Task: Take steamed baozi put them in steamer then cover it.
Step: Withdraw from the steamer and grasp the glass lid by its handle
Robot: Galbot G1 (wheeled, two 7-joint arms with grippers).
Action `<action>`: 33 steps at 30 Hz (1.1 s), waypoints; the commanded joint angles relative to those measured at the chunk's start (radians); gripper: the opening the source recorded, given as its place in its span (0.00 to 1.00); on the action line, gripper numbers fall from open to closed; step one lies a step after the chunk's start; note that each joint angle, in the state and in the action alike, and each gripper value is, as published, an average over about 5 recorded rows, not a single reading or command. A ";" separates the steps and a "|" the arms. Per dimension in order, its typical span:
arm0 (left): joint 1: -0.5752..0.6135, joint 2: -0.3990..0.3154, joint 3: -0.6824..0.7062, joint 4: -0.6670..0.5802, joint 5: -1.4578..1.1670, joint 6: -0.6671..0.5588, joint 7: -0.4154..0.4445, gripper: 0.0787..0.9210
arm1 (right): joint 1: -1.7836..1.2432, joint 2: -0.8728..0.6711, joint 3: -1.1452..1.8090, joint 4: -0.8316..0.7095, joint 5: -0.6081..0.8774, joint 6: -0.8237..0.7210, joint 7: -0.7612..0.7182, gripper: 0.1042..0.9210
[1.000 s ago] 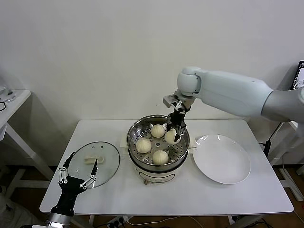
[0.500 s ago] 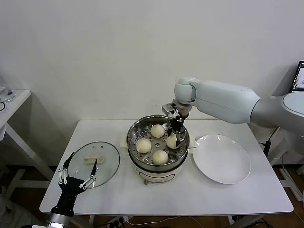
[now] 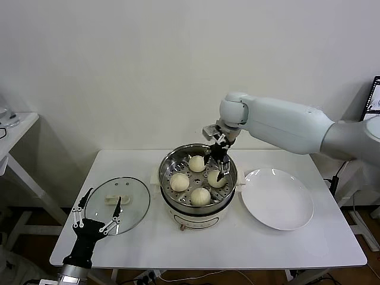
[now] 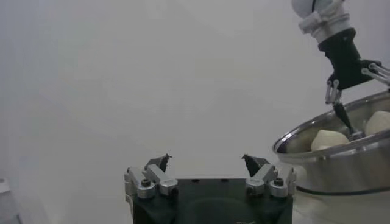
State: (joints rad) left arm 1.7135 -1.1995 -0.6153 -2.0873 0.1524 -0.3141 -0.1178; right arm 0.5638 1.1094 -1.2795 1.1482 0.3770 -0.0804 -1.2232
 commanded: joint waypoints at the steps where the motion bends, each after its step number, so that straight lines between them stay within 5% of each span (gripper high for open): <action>1: -0.046 0.017 0.006 0.024 0.114 -0.008 -0.037 0.88 | -0.064 -0.317 0.231 0.263 0.140 0.139 0.529 0.88; 9: -0.138 0.046 0.039 0.056 0.305 0.058 -0.143 0.88 | -0.439 -0.488 0.451 0.396 0.162 0.316 1.431 0.88; 12: -0.171 0.052 0.057 0.074 0.370 0.098 -0.176 0.88 | -0.662 -0.482 0.655 0.397 0.120 0.363 1.574 0.88; 22: -0.225 0.055 0.056 0.175 0.548 0.087 -0.152 0.88 | -1.309 -0.257 1.380 0.367 -0.017 0.415 1.596 0.88; 33: -0.241 0.076 -0.001 0.398 0.962 0.020 -0.123 0.88 | -1.656 -0.030 1.734 0.345 -0.073 0.460 1.502 0.88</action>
State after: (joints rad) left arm 1.5080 -1.1332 -0.5881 -1.8829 0.7337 -0.2576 -0.2452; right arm -0.6286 0.8999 -0.0254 1.4822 0.3601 0.3133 0.1803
